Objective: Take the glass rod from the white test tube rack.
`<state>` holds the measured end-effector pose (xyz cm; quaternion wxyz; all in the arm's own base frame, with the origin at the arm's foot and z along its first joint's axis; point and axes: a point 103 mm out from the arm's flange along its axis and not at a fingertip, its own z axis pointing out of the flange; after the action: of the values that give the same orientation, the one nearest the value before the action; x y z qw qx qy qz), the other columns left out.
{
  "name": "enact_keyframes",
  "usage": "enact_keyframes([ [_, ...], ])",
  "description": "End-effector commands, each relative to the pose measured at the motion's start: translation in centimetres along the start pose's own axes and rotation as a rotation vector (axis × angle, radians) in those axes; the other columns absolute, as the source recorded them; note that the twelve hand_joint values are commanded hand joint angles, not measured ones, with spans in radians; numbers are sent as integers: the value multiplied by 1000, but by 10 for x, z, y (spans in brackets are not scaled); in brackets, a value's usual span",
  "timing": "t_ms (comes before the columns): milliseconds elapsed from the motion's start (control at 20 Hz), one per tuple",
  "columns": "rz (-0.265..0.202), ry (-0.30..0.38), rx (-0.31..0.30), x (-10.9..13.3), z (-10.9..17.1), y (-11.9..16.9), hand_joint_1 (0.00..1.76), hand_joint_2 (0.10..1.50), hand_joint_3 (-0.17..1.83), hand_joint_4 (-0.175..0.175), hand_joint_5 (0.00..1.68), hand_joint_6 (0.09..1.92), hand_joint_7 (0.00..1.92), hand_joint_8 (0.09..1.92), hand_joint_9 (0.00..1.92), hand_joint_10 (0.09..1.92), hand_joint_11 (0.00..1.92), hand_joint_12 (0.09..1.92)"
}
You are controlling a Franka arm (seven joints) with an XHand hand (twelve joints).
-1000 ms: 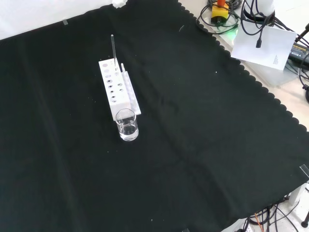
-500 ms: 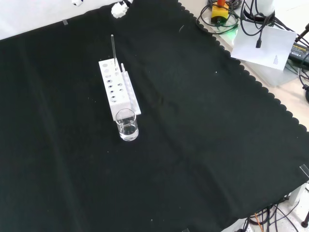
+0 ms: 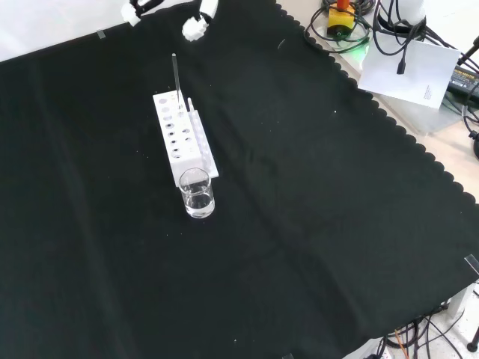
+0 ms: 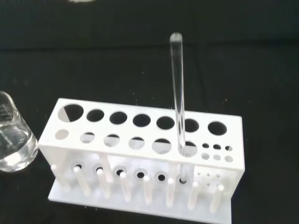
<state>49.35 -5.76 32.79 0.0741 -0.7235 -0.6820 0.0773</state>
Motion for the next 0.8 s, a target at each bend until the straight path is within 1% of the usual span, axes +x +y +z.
enact_keyframes([
  [50,-12,3,13,0,19,3,650,836,580,-175,46,87,0,883,65,983,0,1309],
  [150,-14,-4,17,1,25,6,647,837,581,-175,51,87,7,929,94,993,0,1353],
  [300,-9,11,21,-5,30,4,642,840,584,-175,58,87,35,969,138,1002,0,1401],
  [450,-13,-2,24,-7,34,4,634,846,586,-175,65,87,52,986,161,1007,0,1425],
  [550,-12,-5,42,-8,43,8,627,851,588,-175,72,87,69,995,180,1011,3,1438],
  [800,-12,-5,61,-10,56,15,620,858,588,-175,88,87,117,1014,214,1016,23,1450],
])
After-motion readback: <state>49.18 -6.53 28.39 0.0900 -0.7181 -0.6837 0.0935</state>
